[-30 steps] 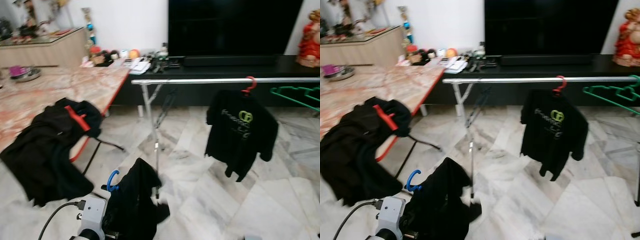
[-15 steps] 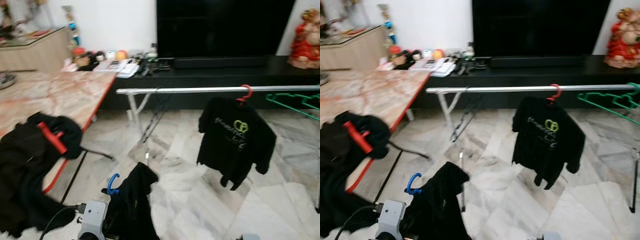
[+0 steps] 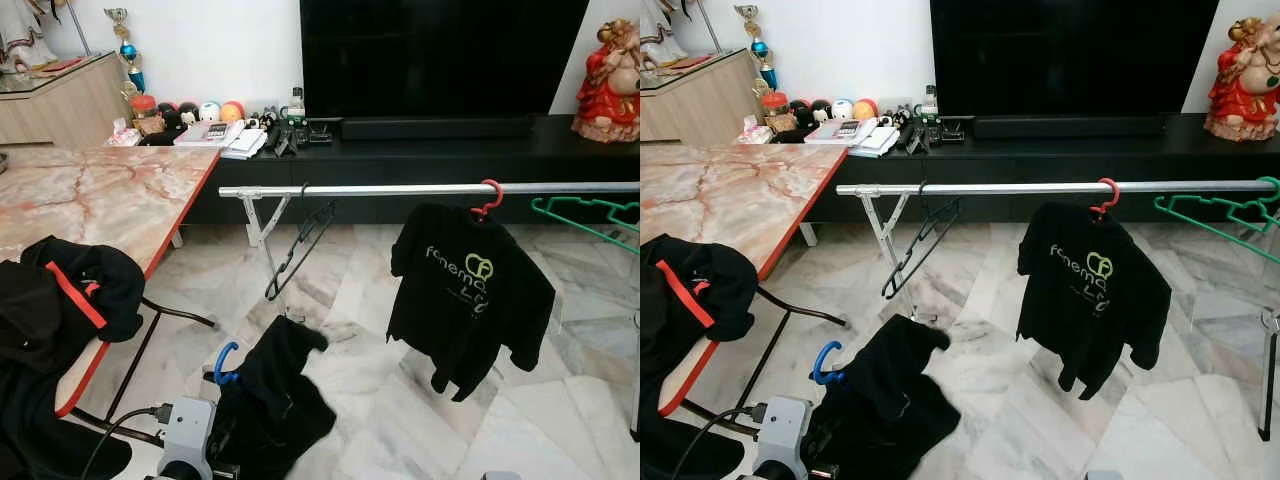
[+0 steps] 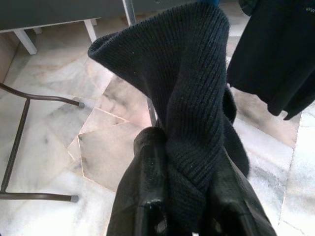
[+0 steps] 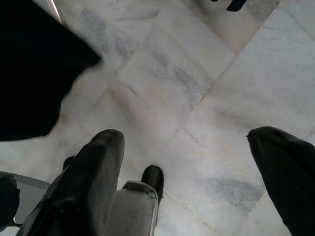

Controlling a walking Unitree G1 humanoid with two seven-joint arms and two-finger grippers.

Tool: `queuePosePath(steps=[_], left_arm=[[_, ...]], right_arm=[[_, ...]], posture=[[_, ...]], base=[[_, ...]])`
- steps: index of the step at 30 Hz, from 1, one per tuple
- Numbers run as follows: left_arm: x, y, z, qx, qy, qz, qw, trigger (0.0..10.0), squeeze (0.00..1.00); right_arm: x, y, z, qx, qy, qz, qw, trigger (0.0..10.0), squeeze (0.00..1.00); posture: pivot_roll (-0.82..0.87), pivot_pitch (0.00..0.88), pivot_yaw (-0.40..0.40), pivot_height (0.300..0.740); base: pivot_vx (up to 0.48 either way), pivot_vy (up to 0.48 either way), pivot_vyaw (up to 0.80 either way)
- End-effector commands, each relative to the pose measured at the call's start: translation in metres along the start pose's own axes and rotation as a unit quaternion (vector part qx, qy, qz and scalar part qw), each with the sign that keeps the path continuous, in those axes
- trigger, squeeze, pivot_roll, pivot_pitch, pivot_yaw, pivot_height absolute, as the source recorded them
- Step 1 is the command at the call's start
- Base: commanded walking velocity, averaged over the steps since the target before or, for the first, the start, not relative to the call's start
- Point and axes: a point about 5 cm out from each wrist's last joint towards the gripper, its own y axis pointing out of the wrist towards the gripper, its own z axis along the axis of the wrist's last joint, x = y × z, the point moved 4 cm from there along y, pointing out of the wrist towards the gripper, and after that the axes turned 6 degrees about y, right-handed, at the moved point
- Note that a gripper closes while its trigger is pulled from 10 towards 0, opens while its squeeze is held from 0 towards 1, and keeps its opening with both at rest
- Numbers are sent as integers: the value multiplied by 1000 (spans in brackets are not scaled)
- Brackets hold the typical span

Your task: Hang hanger

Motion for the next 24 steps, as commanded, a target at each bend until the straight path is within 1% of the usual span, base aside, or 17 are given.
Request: queuePosePath(steps=[1, 8, 9, 10, 13, 14, 15, 17, 22, 24], left_arm=[[-3, -1, 3, 9, 4, 5, 1000, 10000, 0], [-12, -4, 3, 9, 9, 15, 1000, 10000, 0], [-14, -4, 2, 6, 13, 18, 1000, 10000, 0], [-21, -6, 0, 3, 18, 27, 999, 10000, 0], [-26, -7, 0, 4, 25, 33, 999, 10000, 0], [-32, -8, 0, 3, 25, 42, 999, 10000, 0], [-34, -8, 1, 3, 25, 44, 999, 10000, 0], [-36, -8, 1, 4, 29, 47, 998, 10000, 0], [-35, -9, 0, 2, 35, 40, 999, 10000, 0], [-38, -10, -1, 2, 35, 44, 998, 10000, 0]], right_arm=[[2, -1, -3, -7, 2, -3, 1000, 10000, 0], [0, 0, -3, -8, 2, -2, 1000, 10000, 0], [-1, 0, -3, -8, 2, -2, 1000, 10000, 0], [-1, 0, -3, -8, 2, -1, 1000, 10000, 0], [-1, 0, -2, -7, 3, -1, 1000, 10000, 0], [-2, 0, -2, -4, 7, 1, 1000, 10000, 0], [-2, 0, -2, -4, 8, 1, 1000, 10000, 0], [-2, 0, -2, -6, 4, 1, 1000, 10000, 0], [-2, 1, -2, -10, -8, 2, 1000, 10000, 0], [-2, 1, -2, -10, -9, 2, 1000, 10000, 0]], posture=[[42, 0, 31, 740], [48, 0, 34, 740], [50, 0, 34, 740], [52, 0, 33, 740], [55, 0, 33, 740], [56, 0, 33, 740], [56, 0, 33, 740], [55, 0, 33, 740], [54, 0, 31, 740], [53, 0, 32, 740]], base=[[0, -480, 0], [0, -480, 0], [0, -480, 0], [0, -469, 0], [0, -469, 0], [0, -472, 0], [0, -469, 0], [0, -471, 0], [0, -439, 0], [0, -390, 0]])
